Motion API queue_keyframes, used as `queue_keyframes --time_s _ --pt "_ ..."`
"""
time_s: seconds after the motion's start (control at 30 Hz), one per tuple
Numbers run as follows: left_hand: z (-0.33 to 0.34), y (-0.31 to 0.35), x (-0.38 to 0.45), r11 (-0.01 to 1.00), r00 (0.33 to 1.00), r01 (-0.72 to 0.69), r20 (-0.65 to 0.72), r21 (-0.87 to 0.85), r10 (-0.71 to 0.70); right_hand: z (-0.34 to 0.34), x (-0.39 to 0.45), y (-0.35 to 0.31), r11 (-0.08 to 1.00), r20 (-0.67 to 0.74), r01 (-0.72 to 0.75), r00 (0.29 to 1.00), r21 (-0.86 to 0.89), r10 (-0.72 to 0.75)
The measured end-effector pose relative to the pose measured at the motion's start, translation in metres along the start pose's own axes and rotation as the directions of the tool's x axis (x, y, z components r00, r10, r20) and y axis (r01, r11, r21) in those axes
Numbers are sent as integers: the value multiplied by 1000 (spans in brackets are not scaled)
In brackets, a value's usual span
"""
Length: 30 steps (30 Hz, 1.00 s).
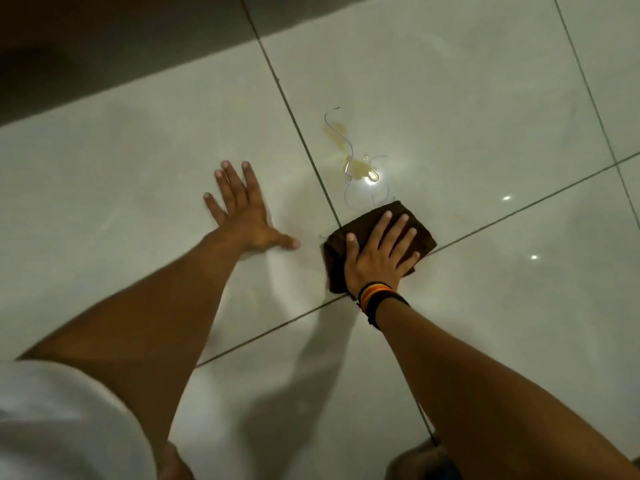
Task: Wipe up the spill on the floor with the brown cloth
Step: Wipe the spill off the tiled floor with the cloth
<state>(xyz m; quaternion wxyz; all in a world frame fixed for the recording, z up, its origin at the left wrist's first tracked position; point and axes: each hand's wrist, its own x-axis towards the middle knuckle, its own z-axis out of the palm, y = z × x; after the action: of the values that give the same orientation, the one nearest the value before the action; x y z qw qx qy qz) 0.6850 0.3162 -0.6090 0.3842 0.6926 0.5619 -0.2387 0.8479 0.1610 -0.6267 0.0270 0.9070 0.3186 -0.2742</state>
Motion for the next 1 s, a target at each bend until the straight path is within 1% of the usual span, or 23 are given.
queue_keyframes --time_s 0.07,0.13,0.23,0.27,0.3,0.37,0.4,0.43,0.47,0.5,0.57,0.6,0.67,0.7,0.77,0.8,0.83,0.87,0.9,0.93,0.97,1.0 --pt "1 -4 6 999 999 0 45 36 -2 5 21 -2 993 -85 74 993 -89 -82" --pt "3 -7 11 998 998 -15 64 53 12 1 49 -11 978 -137 156 975 -135 -174" --pt "-1 -7 9 998 995 -34 93 45 29 -7 86 -49 962 -165 223 955 -156 -248" --pt "-3 -6 8 998 995 -32 99 53 27 -7 91 -63 944 -156 275 940 -182 -303" --pt "-4 -5 8 998 994 -26 107 59 19 -5 90 -72 905 -127 366 909 -218 -398" --pt "-8 -2 7 998 994 -11 110 60 4 3 75 -67 750 -22 591 781 -297 -624" --pt "-9 -1 6 998 994 -4 114 58 -3 4 63 -51 676 43 667 721 -313 -691" --pt "-9 -1 6 999 993 3 119 55 -10 2 52 -29 637 94 703 691 -317 -717" --pt "-10 -1 6 999 992 9 123 51 -15 -2 45 -5 635 114 704 693 -320 -711" --pt "-10 -1 6 999 992 14 125 48 -19 -8 42 17 669 113 672 727 -316 -677" --pt "-9 -4 8 998 992 17 124 53 -24 -29 54 41 786 69 552 828 -278 -556" --pt "-7 -4 10 998 992 17 121 56 -23 -37 69 41 836 48 487 869 -253 -492" --pt "-5 -6 13 998 993 15 119 57 -22 -49 102 14 909 -30 367 924 -197 -380" --pt "-4 -7 14 998 993 12 115 62 -19 -52 118 -12 932 -88 321 937 -167 -338" --pt "-1 -9 17 998 994 3 110 65 -10 -48 147 -71 950 -180 278 937 -143 -301" --pt "0 -10 18 998 994 -4 107 65 -3 -42 153 -98 943 -195 295 926 -156 -322" --pt "0 -11 18 998 995 -8 103 64 1 -34 152 -118 915 -191 355 901 -191 -389" --pt "0 -11 18 998 995 -9 99 63 2 -25 146 -128 859 -171 447 853 -248 -493" --pt "-1 -11 17 998 995 -8 97 61 2 -17 135 -128 776 -121 550 786 -307 -606" --pt "-2 -11 15 998 995 -6 96 57 0 -13 120 -119 677 -42 649 711 -348 -702" --pt "-3 -11 14 999 995 -6 98 53 1 -12 107 -102 591 28 718 644 -369 -765" --pt "-4 -10 13 999 994 -10 105 50 5 -15 99 -80 540 75 750 607 -382 -791"
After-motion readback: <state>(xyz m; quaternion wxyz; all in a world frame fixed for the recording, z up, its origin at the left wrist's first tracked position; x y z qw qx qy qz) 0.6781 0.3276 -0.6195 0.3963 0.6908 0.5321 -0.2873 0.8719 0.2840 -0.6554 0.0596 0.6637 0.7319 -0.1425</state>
